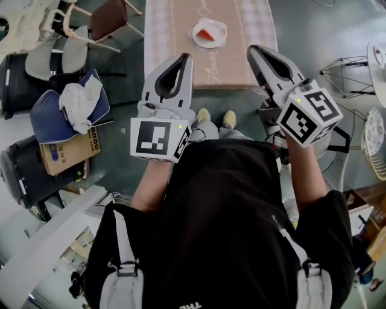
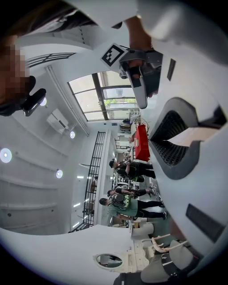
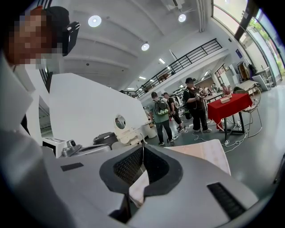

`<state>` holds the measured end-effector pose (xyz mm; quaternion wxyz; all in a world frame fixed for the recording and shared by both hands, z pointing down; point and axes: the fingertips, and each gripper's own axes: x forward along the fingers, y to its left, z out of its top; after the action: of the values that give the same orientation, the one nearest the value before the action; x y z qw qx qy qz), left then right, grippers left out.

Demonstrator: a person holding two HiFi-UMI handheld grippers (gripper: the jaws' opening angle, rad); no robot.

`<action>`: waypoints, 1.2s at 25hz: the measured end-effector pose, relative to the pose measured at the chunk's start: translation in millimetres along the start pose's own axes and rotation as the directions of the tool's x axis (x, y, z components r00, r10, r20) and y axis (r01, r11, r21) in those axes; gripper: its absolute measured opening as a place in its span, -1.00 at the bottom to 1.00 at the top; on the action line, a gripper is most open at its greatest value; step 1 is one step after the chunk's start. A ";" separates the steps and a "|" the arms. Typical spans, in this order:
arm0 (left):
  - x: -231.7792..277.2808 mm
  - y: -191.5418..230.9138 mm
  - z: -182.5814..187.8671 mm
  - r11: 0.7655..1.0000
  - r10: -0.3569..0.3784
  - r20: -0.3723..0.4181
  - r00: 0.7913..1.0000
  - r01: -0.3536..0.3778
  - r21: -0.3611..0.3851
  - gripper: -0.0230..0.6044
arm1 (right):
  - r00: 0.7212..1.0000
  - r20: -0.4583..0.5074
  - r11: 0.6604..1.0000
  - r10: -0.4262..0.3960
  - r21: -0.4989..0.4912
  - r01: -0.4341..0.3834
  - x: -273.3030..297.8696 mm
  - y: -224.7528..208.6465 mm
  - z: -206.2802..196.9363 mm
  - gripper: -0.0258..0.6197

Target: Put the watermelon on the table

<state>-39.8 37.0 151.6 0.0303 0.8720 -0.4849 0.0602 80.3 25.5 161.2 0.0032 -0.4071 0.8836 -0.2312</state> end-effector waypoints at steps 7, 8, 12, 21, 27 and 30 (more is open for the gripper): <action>0.8 9.1 3.8 0.999 -0.051 -0.005 0.999 0.050 -0.019 -0.89 | 1.000 -0.018 1.000 -0.011 0.024 0.012 11.3 12.2 4.9 -0.86; 1.0 10.2 5.2 0.998 -0.055 -0.002 0.998 0.055 -0.014 -0.89 | 1.000 -0.018 1.000 -0.009 0.024 0.010 13.1 13.0 5.9 -0.86; -2.4 9.4 6.8 0.998 -0.065 -0.002 0.998 0.065 0.000 -0.89 | 0.999 -0.027 1.000 -0.017 -0.012 0.017 13.8 16.0 4.2 -0.86; -1.2 6.3 9.9 0.997 -0.075 0.007 0.997 0.075 -0.002 -0.89 | 0.999 -0.023 1.000 -0.027 -0.015 0.027 10.5 14.4 5.0 -0.86; 2.6 3.7 13.0 0.997 -0.079 0.010 0.997 0.079 0.002 -0.89 | 1.000 -0.019 1.000 -0.024 -0.020 0.024 9.3 12.4 8.7 -0.86; 5.0 4.1 15.5 0.997 -0.079 0.012 0.997 0.079 0.007 -0.89 | 1.000 -0.019 1.000 -0.022 -0.021 0.022 10.9 10.9 10.3 -0.86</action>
<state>-39.5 28.9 136.9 0.0267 0.8910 -0.4499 0.0552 67.2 19.6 149.6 -0.0120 -0.4146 0.8815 -0.2256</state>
